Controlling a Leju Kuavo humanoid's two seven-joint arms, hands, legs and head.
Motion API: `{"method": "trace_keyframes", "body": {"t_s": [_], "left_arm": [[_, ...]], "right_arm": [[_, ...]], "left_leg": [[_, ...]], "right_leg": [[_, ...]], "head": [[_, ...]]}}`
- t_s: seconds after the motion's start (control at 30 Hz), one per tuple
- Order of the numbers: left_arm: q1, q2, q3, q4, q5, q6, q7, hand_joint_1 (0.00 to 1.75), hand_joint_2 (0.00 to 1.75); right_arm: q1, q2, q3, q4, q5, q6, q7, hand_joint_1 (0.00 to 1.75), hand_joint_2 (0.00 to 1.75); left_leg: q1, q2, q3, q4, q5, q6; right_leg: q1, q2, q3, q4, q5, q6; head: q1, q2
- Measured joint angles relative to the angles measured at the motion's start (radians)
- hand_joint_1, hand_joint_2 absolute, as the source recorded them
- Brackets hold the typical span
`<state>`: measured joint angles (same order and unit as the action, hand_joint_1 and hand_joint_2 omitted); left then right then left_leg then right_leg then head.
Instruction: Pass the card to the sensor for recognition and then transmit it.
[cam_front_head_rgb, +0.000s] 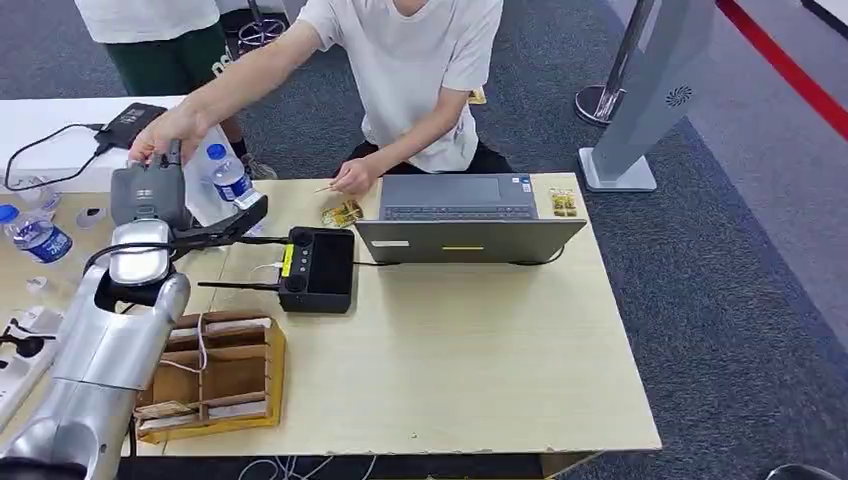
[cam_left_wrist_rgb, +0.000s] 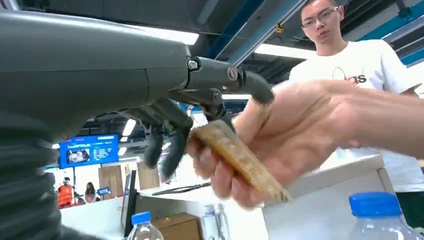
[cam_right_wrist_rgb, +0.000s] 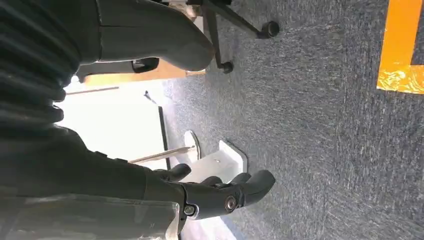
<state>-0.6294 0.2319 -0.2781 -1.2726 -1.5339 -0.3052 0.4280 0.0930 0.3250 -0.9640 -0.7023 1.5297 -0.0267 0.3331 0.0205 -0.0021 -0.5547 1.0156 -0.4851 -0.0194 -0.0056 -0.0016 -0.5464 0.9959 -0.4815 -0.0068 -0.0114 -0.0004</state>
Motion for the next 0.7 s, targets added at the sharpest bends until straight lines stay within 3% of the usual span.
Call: {"method": "trace_keyframes", "body": {"t_s": [0.3,0.7], "left_arm": [[0.011,-0.005,0.0,-0.002,0.0,0.008,0.005,0.0,1.75],[0.056,-0.01,-0.014,-0.097,0.0,-0.008,0.003,0.0,1.75]], "right_arm": [[-0.002,0.0,-0.022,0.007,0.016,0.001,0.0,0.0,1.75],[-0.013,0.0,-0.047,0.014,0.027,0.0,0.0,0.0,1.75]], "left_leg": [[0.0,0.0,0.0,0.0,0.0,0.0],[0.0,0.0,-0.001,0.0,0.0,0.0]], "right_leg": [[0.0,0.0,0.0,0.0,0.0,0.0],[0.0,0.0,-0.001,0.0,0.0,0.0]], "head": [[0.0,0.0],[0.0,0.0]]}}
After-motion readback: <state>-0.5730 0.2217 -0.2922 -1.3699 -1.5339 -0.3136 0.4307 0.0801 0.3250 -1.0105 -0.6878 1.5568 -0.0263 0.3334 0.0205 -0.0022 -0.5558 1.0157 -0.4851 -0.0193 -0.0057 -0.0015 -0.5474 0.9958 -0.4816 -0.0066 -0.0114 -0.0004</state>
